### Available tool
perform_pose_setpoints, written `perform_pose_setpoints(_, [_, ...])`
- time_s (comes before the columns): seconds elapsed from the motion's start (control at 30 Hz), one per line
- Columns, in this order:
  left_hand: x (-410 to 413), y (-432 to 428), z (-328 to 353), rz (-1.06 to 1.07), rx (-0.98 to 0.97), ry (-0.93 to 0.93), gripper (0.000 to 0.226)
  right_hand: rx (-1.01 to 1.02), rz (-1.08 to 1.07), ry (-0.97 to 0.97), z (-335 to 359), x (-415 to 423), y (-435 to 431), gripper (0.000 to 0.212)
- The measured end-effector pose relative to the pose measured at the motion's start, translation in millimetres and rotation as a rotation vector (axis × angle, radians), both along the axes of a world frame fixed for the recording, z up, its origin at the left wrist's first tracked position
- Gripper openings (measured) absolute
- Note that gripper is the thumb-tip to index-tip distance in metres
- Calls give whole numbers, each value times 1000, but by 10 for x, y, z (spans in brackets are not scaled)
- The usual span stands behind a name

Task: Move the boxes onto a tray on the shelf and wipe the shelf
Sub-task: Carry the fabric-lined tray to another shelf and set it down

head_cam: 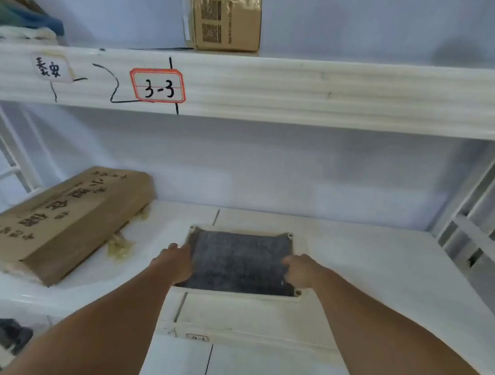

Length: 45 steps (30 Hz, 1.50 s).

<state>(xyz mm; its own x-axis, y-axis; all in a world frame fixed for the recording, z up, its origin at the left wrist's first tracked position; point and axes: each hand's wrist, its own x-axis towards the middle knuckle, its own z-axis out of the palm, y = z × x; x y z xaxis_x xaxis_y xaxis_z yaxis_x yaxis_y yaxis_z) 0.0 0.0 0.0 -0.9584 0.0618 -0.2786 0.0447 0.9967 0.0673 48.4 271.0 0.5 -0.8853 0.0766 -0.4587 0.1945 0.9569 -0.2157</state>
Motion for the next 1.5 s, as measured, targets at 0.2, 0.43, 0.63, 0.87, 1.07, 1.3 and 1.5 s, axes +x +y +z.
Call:
perform_pose_setpoints(0.2, [-90,15,-190,170,158,-39,48,-44,-79,-59,-286,20,-34,23])
perform_pose_setpoints(0.43, [-153,-7,-406,228,311,-16,48,30,-203,31,-458,1,-126,47])
perform_pose_setpoints(0.63, [-84,-66,-556,183,274,49,52,38,-365,169,-546,96,-339,46])
perform_pose_setpoints(0.87, [-53,-111,-671,146,301,109,55,-50,-453,194,-620,133,-410,49])
perform_pose_setpoints(1.07, [-49,-133,-642,141,345,127,44,80,-467,147,-558,67,-452,51])
perform_pose_setpoints(1.3, [-51,-234,-626,398,752,129,44,-60,-670,341,-631,203,-450,70])
perform_pose_setpoints(1.5, [-194,-286,-552,678,1143,-57,42,-305,-1002,327,-592,282,-372,48])
